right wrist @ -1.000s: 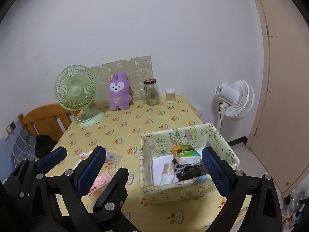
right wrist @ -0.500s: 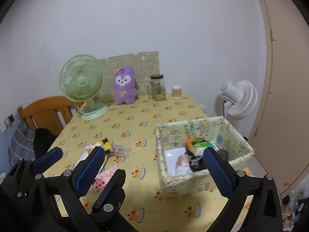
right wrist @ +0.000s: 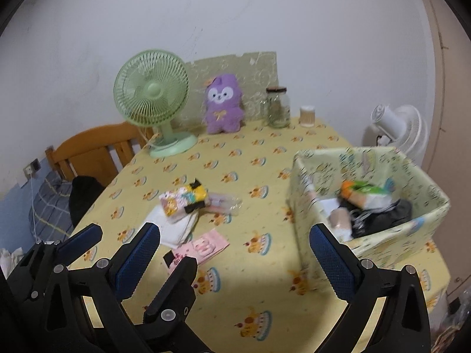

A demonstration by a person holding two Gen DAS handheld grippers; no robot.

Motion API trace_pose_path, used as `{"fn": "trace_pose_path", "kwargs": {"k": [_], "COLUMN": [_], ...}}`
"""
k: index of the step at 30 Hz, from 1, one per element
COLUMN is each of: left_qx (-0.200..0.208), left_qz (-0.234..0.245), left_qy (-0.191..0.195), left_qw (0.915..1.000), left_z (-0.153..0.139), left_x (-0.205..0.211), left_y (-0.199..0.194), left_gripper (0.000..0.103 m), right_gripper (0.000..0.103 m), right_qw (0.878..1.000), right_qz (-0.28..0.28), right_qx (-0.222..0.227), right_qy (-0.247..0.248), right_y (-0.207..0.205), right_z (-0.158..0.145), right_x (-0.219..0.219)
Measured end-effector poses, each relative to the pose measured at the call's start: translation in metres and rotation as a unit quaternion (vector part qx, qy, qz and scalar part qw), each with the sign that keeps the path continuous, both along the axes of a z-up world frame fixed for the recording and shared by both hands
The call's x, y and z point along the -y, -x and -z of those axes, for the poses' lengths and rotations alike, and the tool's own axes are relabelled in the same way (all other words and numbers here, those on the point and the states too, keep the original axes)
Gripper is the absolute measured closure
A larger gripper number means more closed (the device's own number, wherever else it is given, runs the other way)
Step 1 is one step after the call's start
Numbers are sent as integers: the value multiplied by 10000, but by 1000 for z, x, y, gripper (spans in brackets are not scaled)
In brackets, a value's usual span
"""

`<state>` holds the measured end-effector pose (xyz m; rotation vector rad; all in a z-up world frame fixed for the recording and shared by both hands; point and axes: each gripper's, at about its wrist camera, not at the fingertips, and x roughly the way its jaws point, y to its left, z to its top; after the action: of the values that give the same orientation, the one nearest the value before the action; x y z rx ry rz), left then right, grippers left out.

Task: Organize soft objects
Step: 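Move both tools back over the remaining items on the table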

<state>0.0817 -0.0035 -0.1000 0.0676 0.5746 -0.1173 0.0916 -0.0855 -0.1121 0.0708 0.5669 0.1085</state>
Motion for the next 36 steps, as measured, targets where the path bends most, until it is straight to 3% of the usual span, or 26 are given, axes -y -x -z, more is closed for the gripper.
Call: {"fn": "trace_pose_path", "kwargs": {"k": [15,28,36], "left_qx": [-641,-736,-929], "left_qz": [-474,-736,-840], "left_qy": [-78,-159,-413], "left_qw": [9968,9944,9913], "left_z": [57,69,81], "left_x": [-38,-69,-81], "left_y": [-15,-29,-47], "left_gripper": [5,5,5], "right_gripper": [0,0,5], "right_qw": [9977,9966,9953], "right_qz": [-246,-269,-195], "right_qx": [-612,-749,-837], "right_qy": [171,221,447], "right_y": [-24,-40,-59], "right_z": [58,71,81], "right_x": [-36,-64,-80]}}
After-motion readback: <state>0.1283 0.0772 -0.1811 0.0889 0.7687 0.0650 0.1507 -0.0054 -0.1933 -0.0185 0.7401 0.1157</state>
